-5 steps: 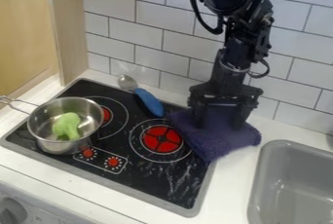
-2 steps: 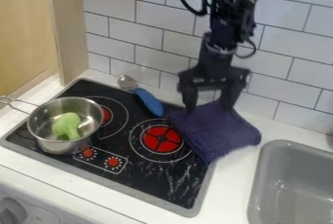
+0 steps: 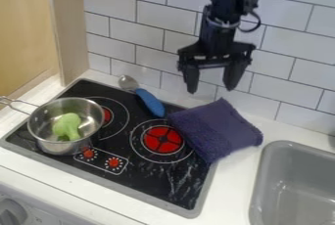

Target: Moved the purple cloth to the upper right side of stove

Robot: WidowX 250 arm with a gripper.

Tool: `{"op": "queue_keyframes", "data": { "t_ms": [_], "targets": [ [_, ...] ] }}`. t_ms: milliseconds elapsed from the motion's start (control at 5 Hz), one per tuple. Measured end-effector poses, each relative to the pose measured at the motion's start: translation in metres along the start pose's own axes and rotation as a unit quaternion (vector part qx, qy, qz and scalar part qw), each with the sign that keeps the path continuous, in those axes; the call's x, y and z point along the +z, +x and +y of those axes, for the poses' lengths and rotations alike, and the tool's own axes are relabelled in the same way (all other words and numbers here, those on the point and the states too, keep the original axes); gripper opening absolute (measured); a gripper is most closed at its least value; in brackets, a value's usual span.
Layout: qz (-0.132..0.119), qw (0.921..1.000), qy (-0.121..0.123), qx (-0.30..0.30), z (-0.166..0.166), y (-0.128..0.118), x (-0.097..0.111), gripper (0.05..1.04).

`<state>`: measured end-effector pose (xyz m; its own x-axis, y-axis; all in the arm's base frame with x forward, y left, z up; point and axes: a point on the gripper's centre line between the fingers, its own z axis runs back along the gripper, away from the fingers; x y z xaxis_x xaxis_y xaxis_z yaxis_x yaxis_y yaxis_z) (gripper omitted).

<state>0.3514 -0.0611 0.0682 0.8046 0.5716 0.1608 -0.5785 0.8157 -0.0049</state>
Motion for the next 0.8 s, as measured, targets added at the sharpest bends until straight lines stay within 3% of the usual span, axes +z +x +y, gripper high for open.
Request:
{"op": "queue_keyframes", "data": {
  "t_ms": [200, 400, 800],
  "targets": [
    [-0.014, 0.9999, -0.005, -0.001, 0.0087, -0.0046, 0.0099, 1.0],
    [-0.02, 0.9997, 0.009, -0.011, 0.0187, -0.0141, 0.0112, 1.0],
    [-0.02, 0.9997, 0.009, -0.011, 0.0187, -0.0141, 0.0112, 1.0]
  ]
}}
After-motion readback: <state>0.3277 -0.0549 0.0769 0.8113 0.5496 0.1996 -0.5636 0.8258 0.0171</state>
